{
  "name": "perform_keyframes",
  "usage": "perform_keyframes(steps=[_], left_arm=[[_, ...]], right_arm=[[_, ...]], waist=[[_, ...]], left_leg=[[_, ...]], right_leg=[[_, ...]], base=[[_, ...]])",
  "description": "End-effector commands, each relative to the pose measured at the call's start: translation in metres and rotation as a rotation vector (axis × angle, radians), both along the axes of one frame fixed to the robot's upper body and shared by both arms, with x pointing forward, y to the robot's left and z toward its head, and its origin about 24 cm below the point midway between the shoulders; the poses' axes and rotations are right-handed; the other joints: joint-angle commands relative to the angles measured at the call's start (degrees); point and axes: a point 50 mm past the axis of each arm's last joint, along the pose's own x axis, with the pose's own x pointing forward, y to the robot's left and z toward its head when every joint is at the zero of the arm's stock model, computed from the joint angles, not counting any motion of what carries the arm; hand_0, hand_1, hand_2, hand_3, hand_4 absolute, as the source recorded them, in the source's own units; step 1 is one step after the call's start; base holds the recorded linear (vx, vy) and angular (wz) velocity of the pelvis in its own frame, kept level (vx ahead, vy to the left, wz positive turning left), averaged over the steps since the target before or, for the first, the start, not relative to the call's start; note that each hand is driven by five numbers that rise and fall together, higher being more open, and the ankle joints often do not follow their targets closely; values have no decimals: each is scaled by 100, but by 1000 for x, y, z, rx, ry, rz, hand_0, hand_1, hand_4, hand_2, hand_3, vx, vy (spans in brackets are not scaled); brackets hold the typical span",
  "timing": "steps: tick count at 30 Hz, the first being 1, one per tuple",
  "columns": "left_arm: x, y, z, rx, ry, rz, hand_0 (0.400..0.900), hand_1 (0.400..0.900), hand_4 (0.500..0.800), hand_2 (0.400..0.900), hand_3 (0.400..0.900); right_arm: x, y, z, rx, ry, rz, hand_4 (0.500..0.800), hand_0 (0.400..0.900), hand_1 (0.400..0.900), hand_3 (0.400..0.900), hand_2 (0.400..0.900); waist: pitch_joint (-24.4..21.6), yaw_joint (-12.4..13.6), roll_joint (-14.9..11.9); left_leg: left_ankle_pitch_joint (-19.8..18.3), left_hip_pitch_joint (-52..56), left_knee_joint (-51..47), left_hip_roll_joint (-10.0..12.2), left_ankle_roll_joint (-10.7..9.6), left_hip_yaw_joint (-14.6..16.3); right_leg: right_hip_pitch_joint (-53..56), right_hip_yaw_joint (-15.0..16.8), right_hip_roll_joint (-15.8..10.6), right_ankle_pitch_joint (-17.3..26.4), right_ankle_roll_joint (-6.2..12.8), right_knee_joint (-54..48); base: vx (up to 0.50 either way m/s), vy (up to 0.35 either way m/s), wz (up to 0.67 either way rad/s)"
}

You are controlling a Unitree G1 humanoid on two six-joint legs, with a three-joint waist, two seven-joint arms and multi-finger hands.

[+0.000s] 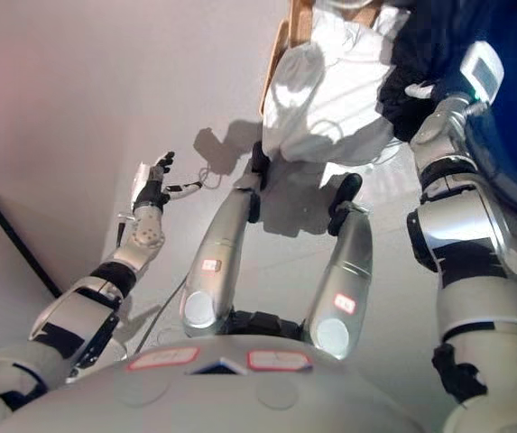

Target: Put the clothes in the basket into the washing machine.

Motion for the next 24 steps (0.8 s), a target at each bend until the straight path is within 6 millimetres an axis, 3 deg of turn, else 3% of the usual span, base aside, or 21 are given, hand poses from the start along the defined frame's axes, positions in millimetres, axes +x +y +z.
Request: perform_keyframes(steps=[1,2,3,4,7,11,18,20,21,23,24], left_arm=[[-31,31,-18,22,121,177,900,900,800,900,900],[-11,25,-10,33,109,194,900,900,800,900,900],[-11,25,-10,36,109,193,900,900,800,900,900],[-10,22,-11,10,112,192,900,900,800,900,900],[-13,15,-17,-5,146,209,900,900,800,900,900],[-34,11,-33,-24,229,232,900,900,800,900,900],[-37,9,-36,-77,230,284,900,900,800,900,900],[-32,8,-33,-102,204,289,900,900,800,900,900],[-31,7,-32,-104,202,289,900,900,800,900,900],[-25,7,-28,-125,166,279,900,900,800,900,900],[-24,6,-28,-127,165,278,900,900,800,900,900]], right_arm=[[-13,-47,36,285,-368,-287,500,400,400,400,400],[-11,-28,15,503,-461,-297,500,400,400,400,400],[-12,-27,13,507,-461,-300,500,400,400,400,400],[-18,-22,-6,672,-511,-381,500,400,400,400,400],[-14,-5,-13,777,-563,-394,500,400,400,400,400],[-17,5,-26,905,-610,-436,500,400,400,400,400],[-4,10,-5,1074,-776,-449,500,400,400,400,400],[4,1,20,1088,-845,-438,500,400,400,400,400],[4,0,21,1088,-847,-436,500,400,400,400,400],[13,-8,61,1072,-961,-370,500,400,400,400,400],[13,-8,62,1071,-962,-369,500,400,400,400,400]], waist=[[-178,-76,328],[-309,-378,331],[-251,-360,315],[-305,-448,339],[-444,-588,391],[-629,-739,521],[-792,-732,921],[-809,-670,1125],[-820,-661,1133],[-679,-586,1374],[-699,-577,1379]], left_leg=[[383,294,-995,60,-231,13],[379,596,-1204,92,-252,145],[393,701,-1257,92,-252,161],[377,897,-1369,91,-258,230],[392,1415,-1645,117,-271,377],[378,1964,-1958,111,-252,599],[403,2294,-2296,103,-246,884],[438,2214,-2359,99,-266,913],[441,2190,-2357,103,-267,915],[519,1953,-2256,104,-278,884],[519,1920,-2248,104,-279,883]], right_leg=[[484,-105,250,466,17,-989],[727,-29,287,555,67,-1281],[823,-21,293,571,71,-1332],[992,30,322,614,97,-1497],[1477,139,353,712,148,-1860],[1879,356,417,883,199,-2236],[1912,664,456,1039,246,-2498],[1749,699,413,1000,255,-2434],[1721,702,416,1004,254,-2427],[1371,691,388,938,243,-2202],[1327,694,387,926,241,-2170]], base=[[116,109,-41],[89,80,-33],[146,130,-50],[107,84,-31],[139,96,-36],[106,95,-48],[19,48,-33],[-47,31,-7],[-67,1,8],[-85,-19,11],[-74,-12,11]])
